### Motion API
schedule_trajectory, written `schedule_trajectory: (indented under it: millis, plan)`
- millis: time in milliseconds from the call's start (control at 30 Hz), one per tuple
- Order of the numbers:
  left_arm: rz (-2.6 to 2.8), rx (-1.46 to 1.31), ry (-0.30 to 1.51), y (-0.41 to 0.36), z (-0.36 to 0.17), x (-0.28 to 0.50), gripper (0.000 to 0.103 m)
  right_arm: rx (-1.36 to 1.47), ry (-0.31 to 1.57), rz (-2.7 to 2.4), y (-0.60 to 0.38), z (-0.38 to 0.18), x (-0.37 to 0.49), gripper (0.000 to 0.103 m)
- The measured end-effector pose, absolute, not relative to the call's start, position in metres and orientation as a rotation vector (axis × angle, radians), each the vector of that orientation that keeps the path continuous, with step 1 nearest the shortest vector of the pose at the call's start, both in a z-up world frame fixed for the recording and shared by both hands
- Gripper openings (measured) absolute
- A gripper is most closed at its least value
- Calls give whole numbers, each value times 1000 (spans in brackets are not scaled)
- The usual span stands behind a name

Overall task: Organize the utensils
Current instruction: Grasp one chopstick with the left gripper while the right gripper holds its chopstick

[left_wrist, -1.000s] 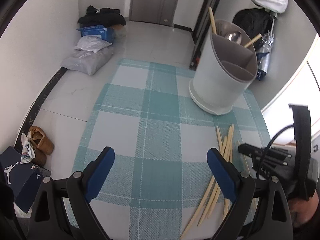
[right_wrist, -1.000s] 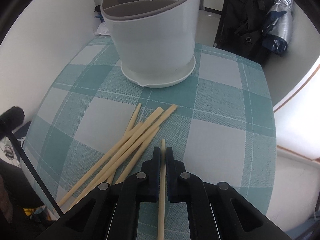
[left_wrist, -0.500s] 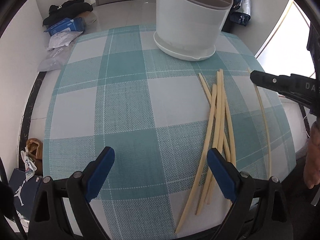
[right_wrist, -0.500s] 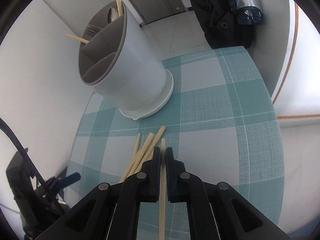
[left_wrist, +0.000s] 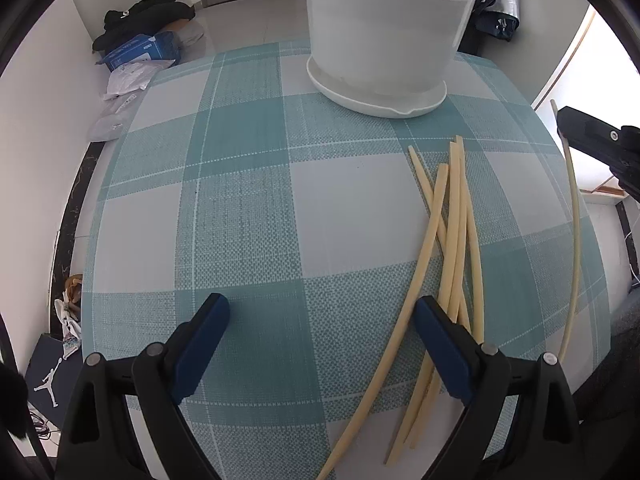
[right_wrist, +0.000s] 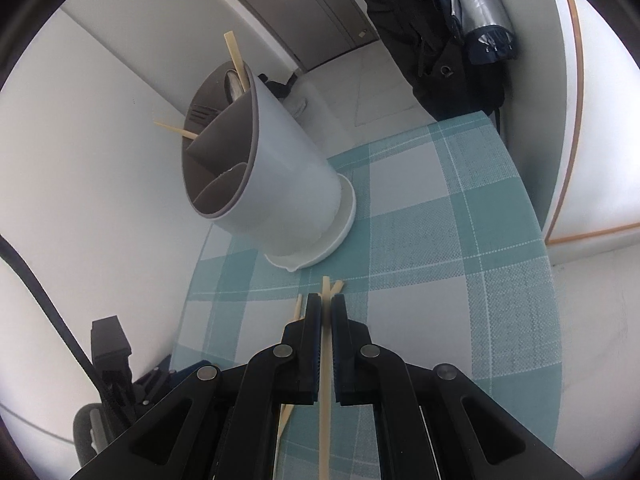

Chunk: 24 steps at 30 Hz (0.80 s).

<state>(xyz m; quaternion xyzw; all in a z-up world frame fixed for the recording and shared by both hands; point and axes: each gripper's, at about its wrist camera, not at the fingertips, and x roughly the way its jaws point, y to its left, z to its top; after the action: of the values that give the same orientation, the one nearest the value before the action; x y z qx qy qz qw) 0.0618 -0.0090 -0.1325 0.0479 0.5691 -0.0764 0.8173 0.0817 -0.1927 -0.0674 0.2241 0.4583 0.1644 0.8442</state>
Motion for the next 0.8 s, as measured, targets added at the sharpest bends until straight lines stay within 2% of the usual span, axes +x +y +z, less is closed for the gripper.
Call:
schedule_trajectory:
  millis: [467,600,800]
  plan:
    - [-228,311,1229,-47,-128,91,90,539,936,270,-221,-64,86,4]
    - [-271,336,1233,-51,-128,94,71,564,925,282,-226,-62,85,4]
    - [-301,412,1207,-63,-127,88,53,593,909,282,-235,-60,83,4]
